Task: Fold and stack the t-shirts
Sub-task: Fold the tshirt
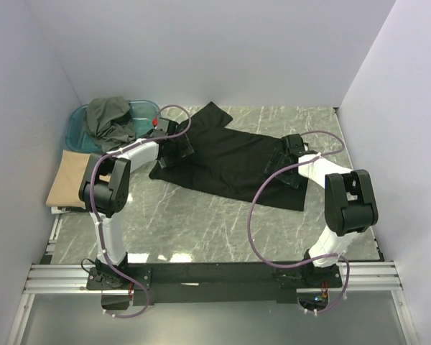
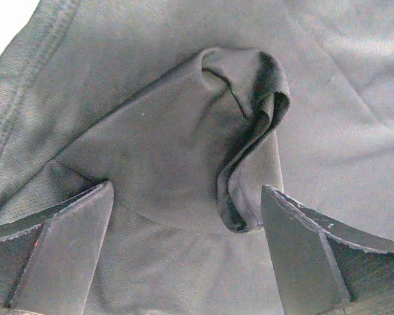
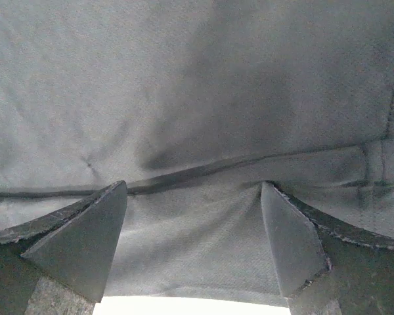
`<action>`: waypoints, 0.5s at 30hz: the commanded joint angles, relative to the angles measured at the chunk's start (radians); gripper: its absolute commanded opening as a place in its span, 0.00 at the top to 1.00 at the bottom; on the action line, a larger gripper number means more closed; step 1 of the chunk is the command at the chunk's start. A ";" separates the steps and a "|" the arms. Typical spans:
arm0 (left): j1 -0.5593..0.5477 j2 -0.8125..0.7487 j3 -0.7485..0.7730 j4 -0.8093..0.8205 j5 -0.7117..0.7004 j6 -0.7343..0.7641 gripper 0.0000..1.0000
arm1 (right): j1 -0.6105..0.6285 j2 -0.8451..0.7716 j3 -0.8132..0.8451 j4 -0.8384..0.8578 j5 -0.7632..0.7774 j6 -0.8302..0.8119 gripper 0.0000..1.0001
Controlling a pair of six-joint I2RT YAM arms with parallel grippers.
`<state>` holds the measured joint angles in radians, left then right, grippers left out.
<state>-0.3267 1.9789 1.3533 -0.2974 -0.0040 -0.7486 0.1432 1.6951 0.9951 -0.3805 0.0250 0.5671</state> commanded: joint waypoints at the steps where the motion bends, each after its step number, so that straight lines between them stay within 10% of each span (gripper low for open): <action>1: 0.017 0.002 -0.020 0.032 0.009 -0.017 0.01 | -0.005 0.031 0.030 0.003 0.039 0.002 0.11; 15: 0.020 -0.185 -0.352 0.060 0.027 -0.122 0.01 | -0.005 -0.159 -0.174 -0.055 -0.014 -0.007 0.16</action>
<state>-0.3088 1.8542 1.1404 -0.1566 0.0093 -0.8112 0.1432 1.6070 0.8917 -0.3805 0.0341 0.5636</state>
